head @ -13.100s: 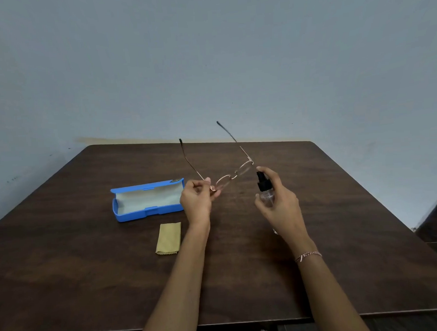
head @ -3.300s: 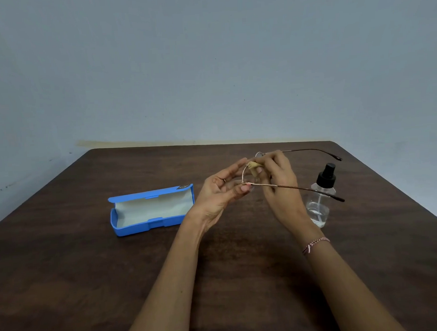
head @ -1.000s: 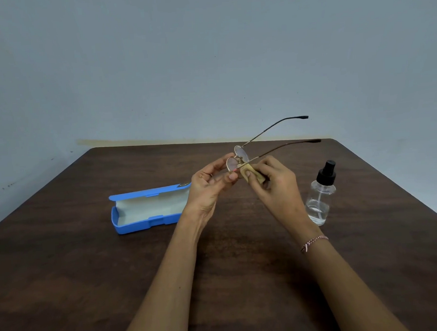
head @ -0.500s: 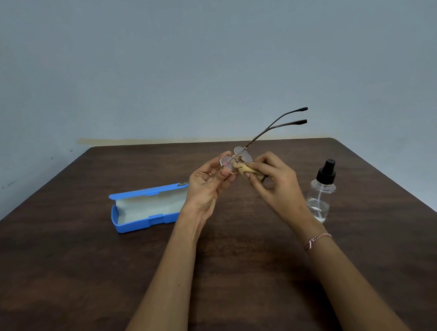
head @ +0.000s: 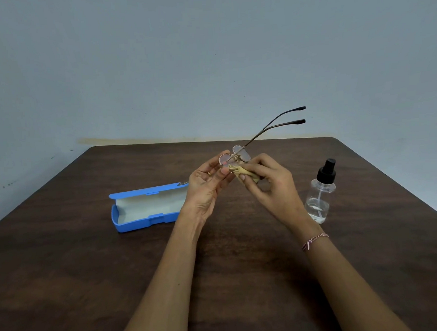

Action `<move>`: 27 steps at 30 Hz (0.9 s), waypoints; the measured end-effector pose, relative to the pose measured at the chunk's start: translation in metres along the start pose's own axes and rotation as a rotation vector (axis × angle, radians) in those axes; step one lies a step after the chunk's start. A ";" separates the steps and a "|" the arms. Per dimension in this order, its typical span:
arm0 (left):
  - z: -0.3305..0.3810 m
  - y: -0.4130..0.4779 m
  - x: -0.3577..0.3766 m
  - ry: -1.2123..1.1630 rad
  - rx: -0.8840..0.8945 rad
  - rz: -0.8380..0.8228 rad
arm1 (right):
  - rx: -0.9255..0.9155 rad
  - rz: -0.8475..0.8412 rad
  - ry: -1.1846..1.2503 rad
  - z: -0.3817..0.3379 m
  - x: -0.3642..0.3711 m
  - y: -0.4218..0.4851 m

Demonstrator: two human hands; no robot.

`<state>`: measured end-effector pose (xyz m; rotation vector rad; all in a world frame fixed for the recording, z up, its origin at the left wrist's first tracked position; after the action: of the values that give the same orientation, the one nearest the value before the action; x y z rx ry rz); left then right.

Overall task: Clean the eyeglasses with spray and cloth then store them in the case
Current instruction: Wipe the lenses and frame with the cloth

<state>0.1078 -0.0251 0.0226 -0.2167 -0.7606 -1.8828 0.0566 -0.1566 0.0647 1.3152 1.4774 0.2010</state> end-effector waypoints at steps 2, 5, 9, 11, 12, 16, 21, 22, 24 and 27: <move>-0.001 0.001 0.001 -0.008 -0.005 -0.022 | 0.025 0.015 -0.011 0.005 -0.004 -0.001; -0.004 0.001 0.001 -0.003 -0.048 -0.010 | 0.063 0.027 -0.067 0.011 -0.006 -0.001; -0.004 0.000 0.001 -0.008 -0.051 0.027 | 0.182 0.088 0.036 0.020 -0.007 -0.001; -0.002 -0.001 0.001 0.001 -0.044 0.031 | 0.348 0.158 0.260 0.032 -0.011 -0.005; -0.001 -0.001 0.000 0.009 -0.041 0.034 | 0.439 0.185 0.394 0.038 -0.012 -0.007; -0.001 -0.001 0.000 0.003 -0.040 0.037 | 0.620 0.231 0.703 0.051 -0.008 -0.012; -0.006 0.000 -0.001 0.028 -0.070 0.038 | 0.635 0.261 0.772 0.051 -0.003 -0.014; -0.007 0.000 -0.002 0.040 -0.074 0.036 | 0.621 0.272 0.767 0.050 -0.004 -0.013; -0.008 0.000 -0.002 0.075 -0.084 0.031 | 0.590 0.301 0.741 0.048 -0.007 -0.013; -0.011 0.000 -0.002 0.128 -0.099 0.016 | 0.533 0.347 0.708 0.044 -0.011 -0.011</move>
<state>0.1108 -0.0304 0.0131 -0.1622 -0.5783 -1.9015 0.0818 -0.1910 0.0458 2.0736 1.9583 0.5727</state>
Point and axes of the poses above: each hand's wrist, its own y-axis towards the middle knuckle, its own x-axis out of the palm, z = x × y, the point moved 6 cm from there along y, towards the middle knuckle, and after that the axes turned 10 degrees about -z, right-handed, at the moved point
